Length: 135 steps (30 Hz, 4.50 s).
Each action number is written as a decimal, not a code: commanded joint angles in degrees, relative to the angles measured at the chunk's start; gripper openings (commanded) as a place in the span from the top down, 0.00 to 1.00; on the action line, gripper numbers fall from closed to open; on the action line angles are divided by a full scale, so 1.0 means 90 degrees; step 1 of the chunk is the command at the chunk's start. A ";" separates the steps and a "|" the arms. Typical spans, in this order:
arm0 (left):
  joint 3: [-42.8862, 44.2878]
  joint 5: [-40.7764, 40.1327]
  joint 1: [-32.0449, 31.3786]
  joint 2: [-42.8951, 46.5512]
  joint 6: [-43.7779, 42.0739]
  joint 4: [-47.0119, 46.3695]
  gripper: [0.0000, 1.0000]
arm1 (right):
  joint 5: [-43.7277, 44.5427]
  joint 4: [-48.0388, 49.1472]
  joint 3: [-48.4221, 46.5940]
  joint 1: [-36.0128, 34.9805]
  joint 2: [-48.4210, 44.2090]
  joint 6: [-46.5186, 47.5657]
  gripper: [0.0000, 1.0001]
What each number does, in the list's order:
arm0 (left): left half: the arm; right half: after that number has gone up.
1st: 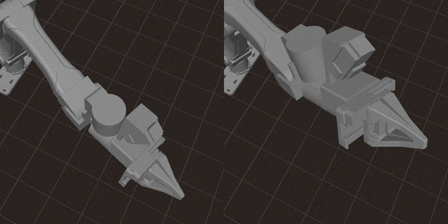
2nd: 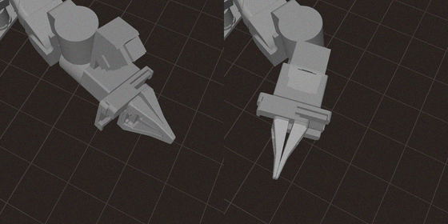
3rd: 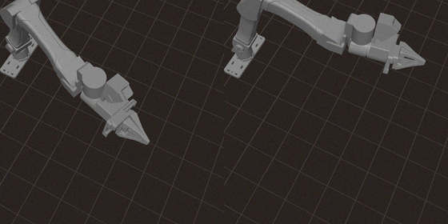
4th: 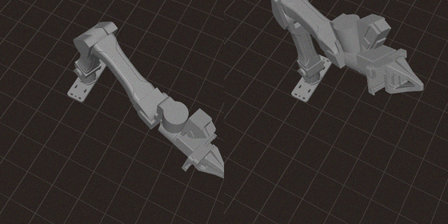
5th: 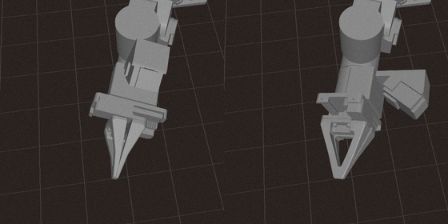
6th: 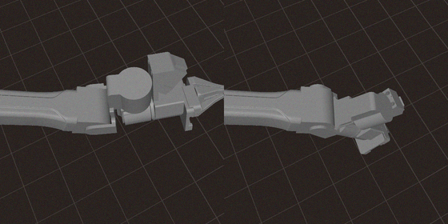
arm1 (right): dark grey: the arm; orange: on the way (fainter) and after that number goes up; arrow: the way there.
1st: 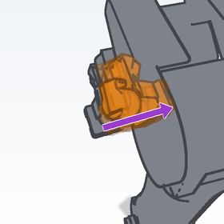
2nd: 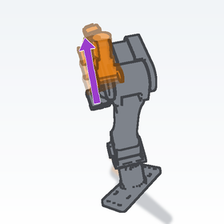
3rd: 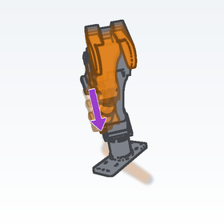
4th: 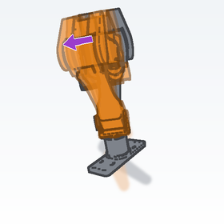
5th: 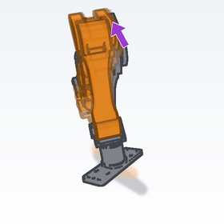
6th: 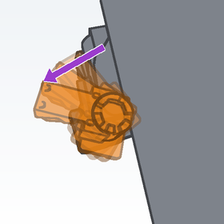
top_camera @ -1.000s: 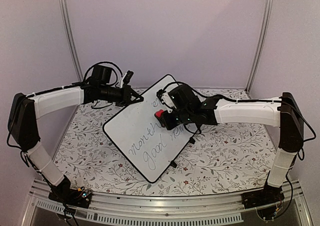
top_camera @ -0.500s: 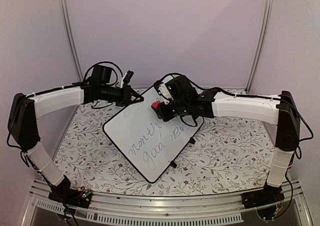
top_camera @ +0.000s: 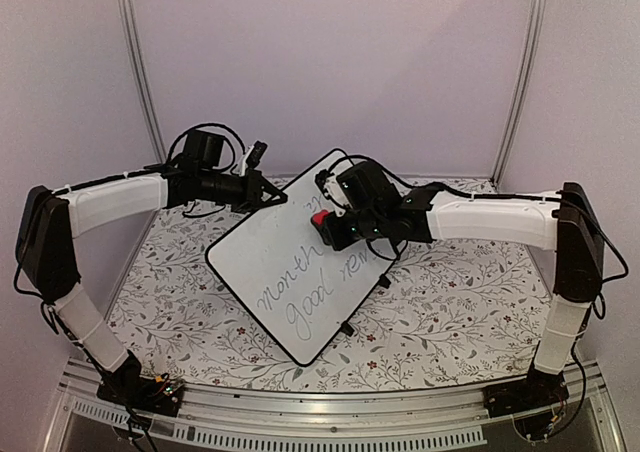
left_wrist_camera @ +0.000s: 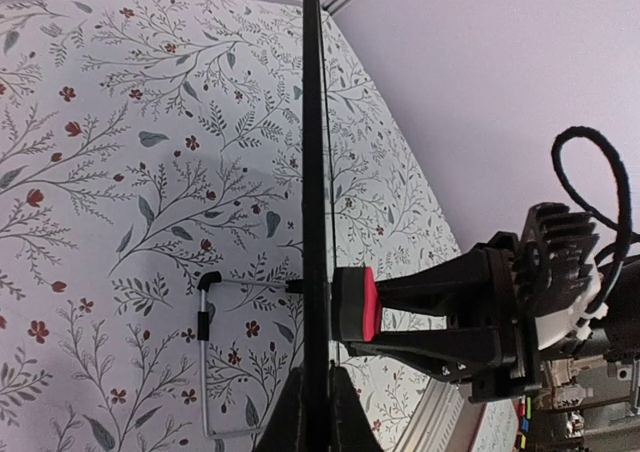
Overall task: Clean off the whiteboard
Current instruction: Erase the whiteboard at the center of the board.
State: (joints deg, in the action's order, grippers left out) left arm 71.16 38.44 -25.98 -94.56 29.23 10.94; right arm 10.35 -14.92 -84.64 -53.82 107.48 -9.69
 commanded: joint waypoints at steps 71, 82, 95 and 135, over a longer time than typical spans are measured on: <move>-0.0172 0.0230 -0.0155 -0.0086 -0.0274 0.0106 1.00 | -0.0130 0.0247 0.1079 0.0287 -0.0464 -0.0459 1.00; -0.0179 0.0206 -0.0159 -0.0100 -0.0288 0.0103 1.00 | 0.0135 -0.0129 -0.0526 0.0285 0.0268 -0.0257 1.00; -0.0166 0.0234 -0.0153 -0.0087 -0.0285 0.0108 1.00 | 0.0420 -0.0238 -0.0223 0.0306 0.0408 -0.0303 1.00; -0.0181 0.0280 -0.0156 -0.0117 -0.0258 0.0085 1.00 | 0.0419 -0.0189 0.0118 0.0306 -0.0067 -0.0299 1.00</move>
State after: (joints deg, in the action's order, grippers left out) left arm 70.72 38.52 -25.98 -94.56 30.02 10.20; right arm 13.39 -14.59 -86.35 -51.33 108.66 -11.79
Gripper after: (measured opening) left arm 0.034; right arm 0.233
